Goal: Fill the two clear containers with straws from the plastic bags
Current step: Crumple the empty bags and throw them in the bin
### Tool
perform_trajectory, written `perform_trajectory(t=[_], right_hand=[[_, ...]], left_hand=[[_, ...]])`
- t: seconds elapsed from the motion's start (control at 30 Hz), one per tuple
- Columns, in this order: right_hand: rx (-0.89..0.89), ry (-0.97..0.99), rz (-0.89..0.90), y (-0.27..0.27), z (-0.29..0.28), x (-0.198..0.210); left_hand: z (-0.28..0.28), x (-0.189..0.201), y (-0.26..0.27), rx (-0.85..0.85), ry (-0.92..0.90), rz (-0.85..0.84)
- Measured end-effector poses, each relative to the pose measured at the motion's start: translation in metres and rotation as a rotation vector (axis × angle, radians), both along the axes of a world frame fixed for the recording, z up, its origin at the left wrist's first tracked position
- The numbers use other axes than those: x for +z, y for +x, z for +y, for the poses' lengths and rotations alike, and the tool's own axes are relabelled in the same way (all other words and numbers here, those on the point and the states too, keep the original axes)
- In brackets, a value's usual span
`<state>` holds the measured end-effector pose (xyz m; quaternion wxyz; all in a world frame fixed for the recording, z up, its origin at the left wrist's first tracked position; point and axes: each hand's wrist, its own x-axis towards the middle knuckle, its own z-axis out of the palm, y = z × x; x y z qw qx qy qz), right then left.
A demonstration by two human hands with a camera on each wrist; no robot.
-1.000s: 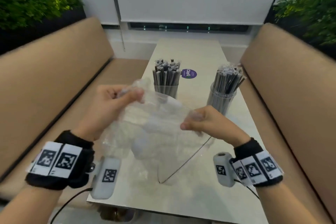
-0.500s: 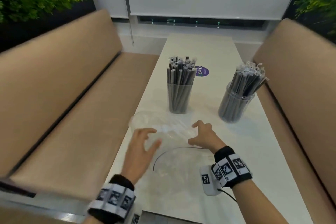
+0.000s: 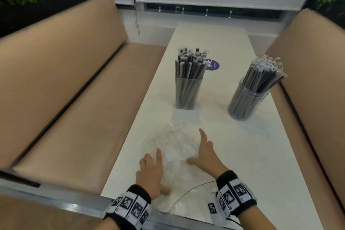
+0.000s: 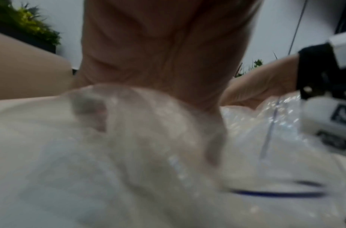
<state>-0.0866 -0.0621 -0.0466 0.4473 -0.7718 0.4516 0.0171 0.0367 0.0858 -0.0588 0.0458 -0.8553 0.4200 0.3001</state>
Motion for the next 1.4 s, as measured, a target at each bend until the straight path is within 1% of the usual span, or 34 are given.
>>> perform_trajectory(t=[0.07, 0.1, 0.13, 0.2, 0.27, 0.3, 0.33, 0.4, 0.43, 0.47, 0.5, 0.53, 0.57, 0.6, 0.63, 0.67, 0.7, 0.73, 0.77, 0.8, 0.83, 0.87, 0.9, 0.93, 0.97, 1.03, 1.13, 1.2, 1.27, 1.3, 1.33, 1.37, 1.4], right_hand=[[0.124, -0.166, 0.030, -0.004, 0.002, 0.010], [0.204, -0.244, 0.053, -0.006, 0.003, 0.016], [0.273, -0.285, 0.051, -0.006, 0.003, 0.024], [0.370, -0.247, 0.002, -0.007, 0.003, 0.039], [0.431, -0.185, -0.023, -0.006, 0.005, 0.046], [0.438, -0.162, -0.039, -0.006, 0.006, 0.047], [0.429, -0.129, -0.095, -0.004, 0.007, 0.046], [0.365, 0.041, -0.333, -0.003, 0.009, 0.045], [0.327, 0.142, -0.430, -0.004, 0.009, 0.045], [0.285, 0.220, -0.484, -0.007, 0.009, 0.047], [0.225, 0.282, -0.501, -0.010, 0.008, 0.049], [0.166, 0.321, -0.512, -0.015, 0.006, 0.052], [0.118, 0.292, -0.495, -0.020, 0.003, 0.053], [0.075, 0.168, -0.451, -0.023, 0.001, 0.058], [0.037, -0.035, -0.392, -0.027, 0.000, 0.064], [0.034, -0.268, -0.377, -0.028, 0.000, 0.072], [0.081, -0.466, -0.445, -0.028, 0.003, 0.082], [0.160, -0.570, -0.546, -0.026, 0.009, 0.092], [0.251, -0.598, -0.625, -0.023, 0.015, 0.102], [0.347, -0.583, -0.655, -0.020, 0.022, 0.107], [0.430, -0.547, -0.624, -0.016, 0.027, 0.109], [0.483, -0.499, -0.550, -0.012, 0.031, 0.107], [0.495, -0.435, -0.476, -0.011, 0.032, 0.101], [0.457, -0.364, -0.433, -0.011, 0.031, 0.094], [0.383, -0.291, -0.437, -0.013, 0.029, 0.088], [0.255, -0.139, -0.503, -0.018, 0.026, 0.078], [0.223, 0.111, -0.640, -0.025, 0.030, 0.066], [0.198, 0.245, -0.690, -0.029, 0.036, 0.066], [0.132, 0.324, -0.702, -0.033, 0.037, 0.071], [0.077, 0.346, -0.703, -0.036, 0.036, 0.071], [0.023, 0.343, -0.691, -0.039, 0.034, 0.072], [-0.025, 0.303, -0.662, -0.041, 0.031, 0.073], [-0.071, 0.225, -0.612, -0.043, 0.027, 0.072]], left_hand=[[-0.008, 0.002, 0.004, 0.092, -0.068, 0.082], [-0.012, 0.003, 0.007, 0.093, -0.090, 0.089], [-0.015, 0.006, 0.009, 0.069, -0.124, 0.060], [-0.020, 0.015, 0.015, 0.034, -0.213, 0.017], [-0.026, 0.030, 0.025, 0.068, -0.385, 0.093], [-0.029, 0.038, 0.030, 0.106, -0.507, 0.174], [-0.032, 0.048, 0.034, 0.147, -0.611, 0.275], [-0.034, 0.072, 0.037, 0.191, -0.758, 0.494], [-0.035, 0.083, 0.036, 0.190, -0.796, 0.586], [-0.035, 0.093, 0.036, 0.190, -0.810, 0.661], [-0.034, 0.100, 0.036, 0.185, -0.818, 0.713], [-0.034, 0.104, 0.039, 0.175, -0.814, 0.720], [-0.033, 0.105, 0.042, 0.149, -0.805, 0.643], [-0.032, 0.104, 0.048, 0.092, -0.772, 0.465], [-0.032, 0.105, 0.052, 0.006, -0.711, 0.267], [-0.031, 0.104, 0.054, -0.097, -0.638, 0.084], [-0.031, 0.101, 0.054, -0.208, -0.545, -0.083], [-0.032, 0.100, 0.051, -0.308, -0.457, -0.209], [-0.033, 0.100, 0.047, -0.392, -0.408, -0.289], [-0.034, 0.103, 0.041, -0.456, -0.411, -0.306], [-0.035, 0.106, 0.036, -0.488, -0.459, -0.266], [-0.037, 0.110, 0.032, -0.468, -0.546, -0.159], [-0.038, 0.115, 0.030, -0.416, -0.649, -0.014], [-0.038, 0.120, 0.028, -0.351, -0.747, 0.118], [-0.037, 0.123, 0.026, -0.289, -0.824, 0.214], [-0.033, 0.129, 0.019, -0.171, -0.933, 0.355], [-0.031, 0.133, 0.006, -0.010, -1.070, 0.698], [-0.031, 0.131, -0.005, 0.093, -1.136, 0.865], [-0.031, 0.125, -0.011, 0.290, -1.126, 1.003], [-0.032, 0.122, -0.013, 0.382, -1.093, 1.056], [-0.033, 0.115, -0.012, 0.416, -1.063, 1.044], [-0.034, 0.109, -0.009, 0.379, -1.036, 0.922], [-0.033, 0.103, -0.005, 0.294, -0.997, 0.735]])
